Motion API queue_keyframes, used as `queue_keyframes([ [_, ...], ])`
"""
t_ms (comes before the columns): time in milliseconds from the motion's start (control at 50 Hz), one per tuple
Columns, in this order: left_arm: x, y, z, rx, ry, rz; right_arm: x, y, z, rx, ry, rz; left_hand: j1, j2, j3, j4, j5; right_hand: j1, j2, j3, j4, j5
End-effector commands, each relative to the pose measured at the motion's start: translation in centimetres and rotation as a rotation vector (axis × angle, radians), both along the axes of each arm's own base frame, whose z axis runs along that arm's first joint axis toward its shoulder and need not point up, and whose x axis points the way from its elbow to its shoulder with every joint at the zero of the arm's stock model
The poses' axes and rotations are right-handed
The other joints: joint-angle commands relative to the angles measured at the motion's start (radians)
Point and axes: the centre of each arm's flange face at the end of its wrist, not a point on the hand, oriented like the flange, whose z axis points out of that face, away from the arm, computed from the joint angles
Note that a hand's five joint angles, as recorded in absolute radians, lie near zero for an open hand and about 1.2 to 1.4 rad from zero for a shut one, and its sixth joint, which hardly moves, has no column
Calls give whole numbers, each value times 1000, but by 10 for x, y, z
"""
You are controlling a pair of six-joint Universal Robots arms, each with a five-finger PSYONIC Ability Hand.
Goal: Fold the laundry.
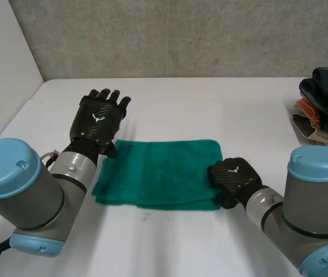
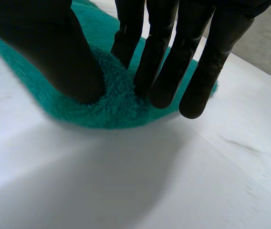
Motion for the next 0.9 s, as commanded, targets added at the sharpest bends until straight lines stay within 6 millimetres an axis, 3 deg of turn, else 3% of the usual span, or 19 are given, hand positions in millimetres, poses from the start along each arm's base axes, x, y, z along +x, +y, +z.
queue_keyframes([
  [20,3,0,1,1,-1,7,-21,-8,24,-101,61,-57,-18,-31,-37,-28,-48,438,223,211,209,239],
  [140,3,1,1,2,-1,8,-50,-12,42,-243,367,-41,-18,-31,-37,-28,-48,438,223,211,209,239],
  [200,4,2,3,4,-1,8,-50,-19,50,-322,435,-27,-18,-31,-37,-28,-48,438,223,211,209,239],
  [280,4,2,5,3,0,8,-8,-4,72,-496,365,93,-15,-28,-34,-25,-45,438,223,211,209,239],
  [300,4,2,5,2,-1,10,21,16,80,-569,302,187,-15,-28,-34,-25,-45,438,223,211,209,239],
  [340,4,2,7,-2,1,11,43,36,86,-630,240,270,-15,-28,-34,-25,-45,438,223,211,209,239],
  [380,4,2,8,0,2,13,71,62,72,-660,174,403,-15,-28,-34,-25,-45,438,223,211,209,239],
  [440,4,3,9,13,7,12,90,88,41,-628,163,530,-13,-25,-31,-22,-42,438,223,211,209,239],
  [460,4,4,9,19,11,12,96,102,23,-605,177,590,-13,-25,-31,-22,-42,355,140,128,126,156],
  [520,5,6,9,52,35,14,99,112,9,-566,187,616,-13,-25,-31,-22,-42,-731,-946,-959,-961,-930],
  [600,3,9,13,98,74,12,94,102,13,-509,148,522,-13,-25,-31,-22,-42,-783,-999,-1011,-1013,-982],
  [660,-4,15,16,133,108,-12,84,81,39,-438,12,369,-10,-22,-28,-20,-39,-783,-999,-1011,-1013,-982],
  [700,-8,19,18,152,123,-28,63,53,67,-387,-125,221,-4,-16,-22,-14,-33,-783,-999,-1011,-1013,-982],
  [740,-12,24,18,184,137,-43,52,40,79,-356,-201,155,-1,-13,-19,-11,-30,-783,-999,-1011,-1013,-982],
  [780,-15,27,18,204,145,-51,37,19,85,-289,-282,62,5,-7,-13,-5,-25,-783,-999,-1011,-1013,-982],
  [900,-34,44,10,261,152,-96,23,3,83,-112,-314,0,5,-7,-13,-5,-24,-783,-999,-1011,-1013,-982],
])
